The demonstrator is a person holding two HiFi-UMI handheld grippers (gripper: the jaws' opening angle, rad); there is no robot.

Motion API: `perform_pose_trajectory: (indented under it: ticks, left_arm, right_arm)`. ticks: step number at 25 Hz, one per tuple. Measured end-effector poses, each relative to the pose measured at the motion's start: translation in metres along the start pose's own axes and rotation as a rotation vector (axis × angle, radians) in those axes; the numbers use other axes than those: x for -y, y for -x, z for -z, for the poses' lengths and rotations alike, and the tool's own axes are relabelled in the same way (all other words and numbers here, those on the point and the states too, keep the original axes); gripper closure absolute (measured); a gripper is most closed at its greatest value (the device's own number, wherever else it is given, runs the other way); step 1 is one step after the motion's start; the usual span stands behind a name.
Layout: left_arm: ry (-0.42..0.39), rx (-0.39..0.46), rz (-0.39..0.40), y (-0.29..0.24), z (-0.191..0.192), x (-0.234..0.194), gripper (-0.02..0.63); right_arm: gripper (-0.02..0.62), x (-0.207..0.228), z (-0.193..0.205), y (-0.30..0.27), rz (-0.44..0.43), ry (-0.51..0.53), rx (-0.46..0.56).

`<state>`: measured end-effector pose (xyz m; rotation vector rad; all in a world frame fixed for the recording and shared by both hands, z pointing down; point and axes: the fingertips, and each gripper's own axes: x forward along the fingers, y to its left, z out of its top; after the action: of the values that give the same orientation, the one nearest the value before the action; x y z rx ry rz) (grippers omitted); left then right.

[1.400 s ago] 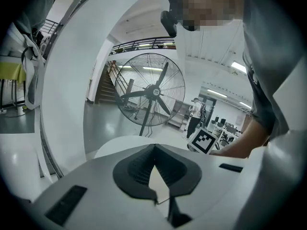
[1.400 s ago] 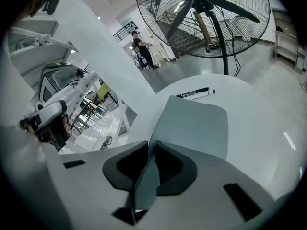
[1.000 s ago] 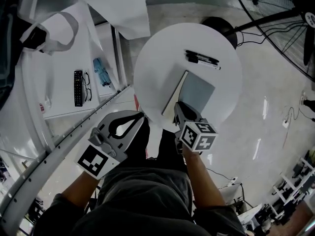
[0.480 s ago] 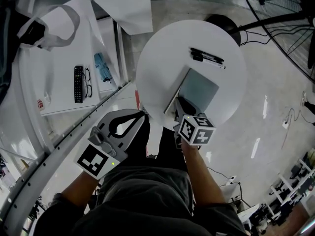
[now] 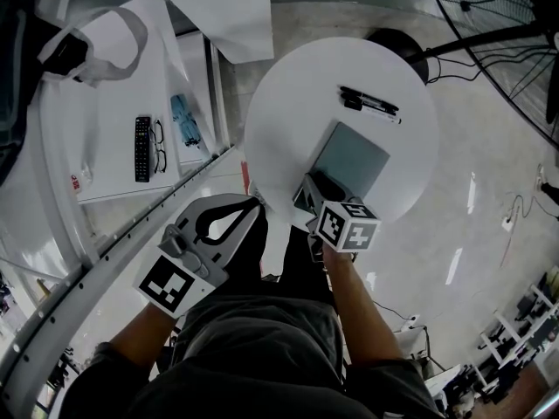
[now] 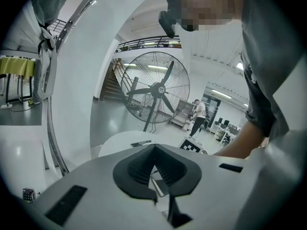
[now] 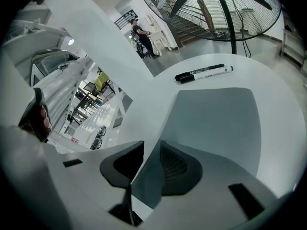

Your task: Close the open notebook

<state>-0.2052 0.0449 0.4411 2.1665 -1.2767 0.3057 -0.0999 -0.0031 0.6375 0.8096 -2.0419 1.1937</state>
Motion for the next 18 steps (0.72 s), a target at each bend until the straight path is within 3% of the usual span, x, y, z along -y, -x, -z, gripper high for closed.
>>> perform_pose_trajectory:
  ticks: [6, 18]
  left_arm:
    - [-0.014, 0.005, 0.006, 0.001, -0.003, 0.006, 0.591]
    - [-0.078, 0.050, 0.035, 0.001, -0.034, 0.030, 0.591]
  right_arm:
    - [0.483, -0.006, -0.001, 0.002, -0.028, -0.009, 0.019]
    - [0.561, -0.025, -0.028, 0.056, -0.077, 0.058, 0.143]
